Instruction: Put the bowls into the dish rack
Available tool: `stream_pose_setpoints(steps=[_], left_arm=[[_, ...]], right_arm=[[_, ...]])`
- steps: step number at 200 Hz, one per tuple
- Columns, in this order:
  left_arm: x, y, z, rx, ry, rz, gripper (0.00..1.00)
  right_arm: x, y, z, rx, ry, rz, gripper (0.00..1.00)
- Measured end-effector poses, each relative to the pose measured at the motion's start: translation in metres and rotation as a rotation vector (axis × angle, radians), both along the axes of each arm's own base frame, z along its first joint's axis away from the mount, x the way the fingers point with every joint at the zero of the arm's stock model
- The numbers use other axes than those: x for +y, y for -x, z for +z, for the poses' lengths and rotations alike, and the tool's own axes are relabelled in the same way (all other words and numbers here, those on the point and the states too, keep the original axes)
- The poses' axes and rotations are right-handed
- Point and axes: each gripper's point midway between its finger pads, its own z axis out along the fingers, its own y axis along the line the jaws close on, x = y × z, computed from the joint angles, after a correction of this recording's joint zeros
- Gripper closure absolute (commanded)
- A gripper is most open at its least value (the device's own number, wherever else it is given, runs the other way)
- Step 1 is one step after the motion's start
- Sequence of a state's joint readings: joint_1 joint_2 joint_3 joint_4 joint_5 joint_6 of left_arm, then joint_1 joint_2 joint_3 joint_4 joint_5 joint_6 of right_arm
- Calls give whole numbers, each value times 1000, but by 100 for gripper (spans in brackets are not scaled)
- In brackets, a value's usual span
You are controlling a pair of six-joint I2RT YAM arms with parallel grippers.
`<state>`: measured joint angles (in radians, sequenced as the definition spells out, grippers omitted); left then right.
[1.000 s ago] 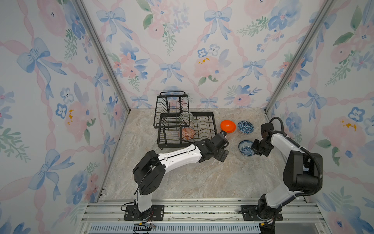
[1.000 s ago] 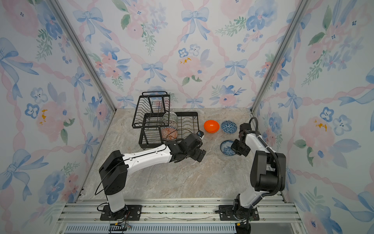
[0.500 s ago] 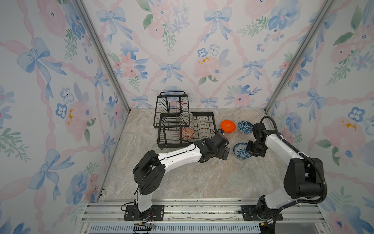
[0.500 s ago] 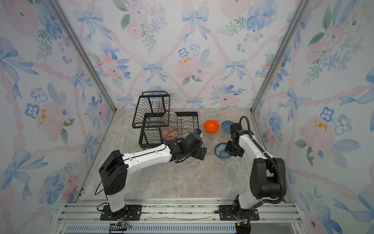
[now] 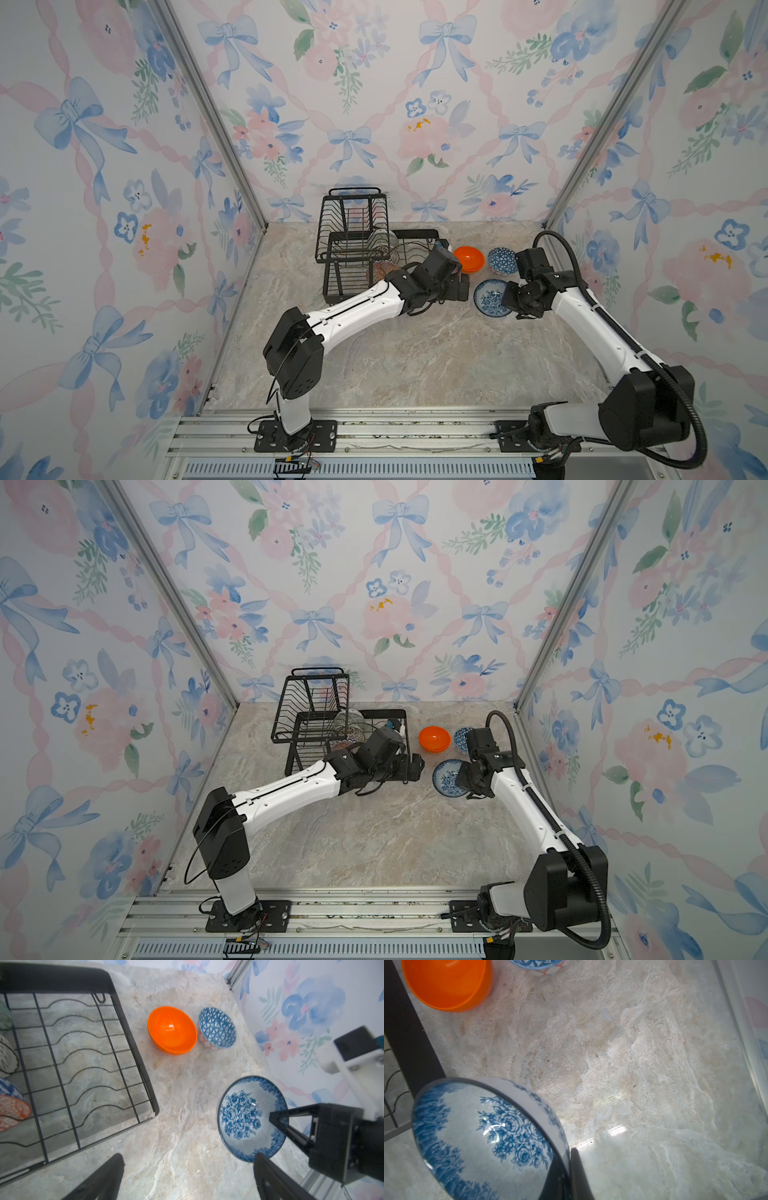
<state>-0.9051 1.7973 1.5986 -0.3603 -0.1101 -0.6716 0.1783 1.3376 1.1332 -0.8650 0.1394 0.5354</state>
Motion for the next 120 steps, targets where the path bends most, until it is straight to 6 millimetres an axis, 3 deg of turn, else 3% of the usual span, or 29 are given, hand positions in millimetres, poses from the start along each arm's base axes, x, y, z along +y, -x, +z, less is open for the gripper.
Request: stream_pose_setpoints(steps=[19, 40, 80, 120], left_arm=[[1, -7, 29, -16, 75, 3, 2], [1, -11, 48, -20, 133, -2, 2], [3, -12, 51, 16, 170, -10, 3], [7, -5, 53, 34, 186, -13, 13]], right_arm=[[11, -6, 21, -61, -11, 30, 100], [25, -16, 51, -144, -28, 66, 100], [51, -29, 100, -272, -56, 127, 100], [71, -28, 113, -310, -74, 180, 100]])
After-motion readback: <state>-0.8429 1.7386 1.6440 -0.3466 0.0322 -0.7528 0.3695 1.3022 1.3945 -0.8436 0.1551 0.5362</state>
